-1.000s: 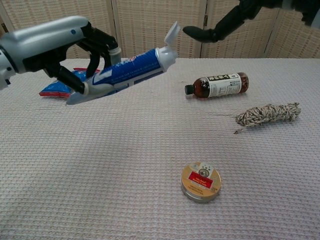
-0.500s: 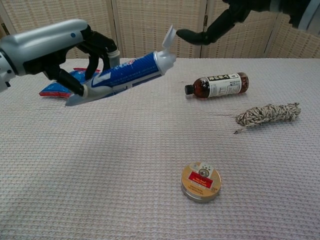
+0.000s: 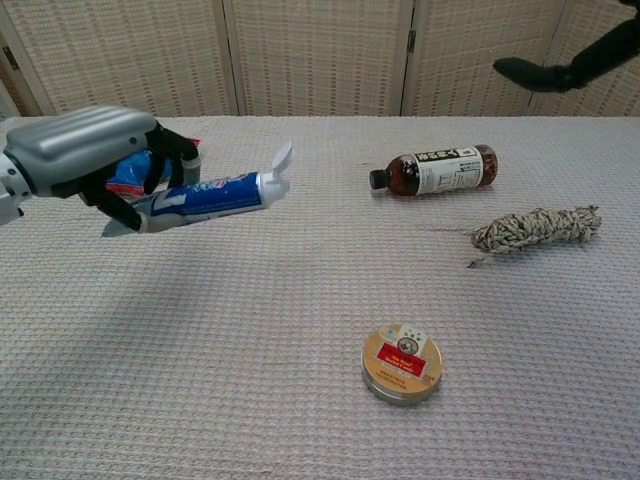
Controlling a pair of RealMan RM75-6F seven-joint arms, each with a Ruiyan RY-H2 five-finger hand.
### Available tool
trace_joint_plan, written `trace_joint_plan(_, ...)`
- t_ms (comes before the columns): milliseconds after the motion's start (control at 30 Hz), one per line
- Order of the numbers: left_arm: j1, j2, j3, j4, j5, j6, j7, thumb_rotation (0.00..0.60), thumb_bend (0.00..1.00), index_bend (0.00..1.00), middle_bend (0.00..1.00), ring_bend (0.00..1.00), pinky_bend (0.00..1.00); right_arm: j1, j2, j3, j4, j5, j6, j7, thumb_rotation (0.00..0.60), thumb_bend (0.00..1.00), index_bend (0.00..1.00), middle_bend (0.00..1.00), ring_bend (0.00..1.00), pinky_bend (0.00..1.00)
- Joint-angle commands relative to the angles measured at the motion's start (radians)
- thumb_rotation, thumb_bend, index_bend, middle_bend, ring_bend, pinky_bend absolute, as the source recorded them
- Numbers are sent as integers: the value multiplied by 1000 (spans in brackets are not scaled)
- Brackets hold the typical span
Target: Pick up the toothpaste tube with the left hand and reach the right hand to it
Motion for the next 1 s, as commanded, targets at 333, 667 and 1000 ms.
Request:
trace_joint_plan(333,-38,-231,36,397,36,-38,-31,600,498,452,519,408,245,-80,22,-42,60,-11,51,66,600,496,0,0,1,0)
trace_joint_plan(667,-9,-220,35,371,-12,-52,43,600,457,217,342,294,206,-132,38,-56,111,1,79,131,600,496,0,0,1,0)
trace_joint_plan(1000,124,29,-14,53,-127,79,91,600,456,220,340,292,180,-210,114,-93,138,19,107,177,600,497,0,0,0,0)
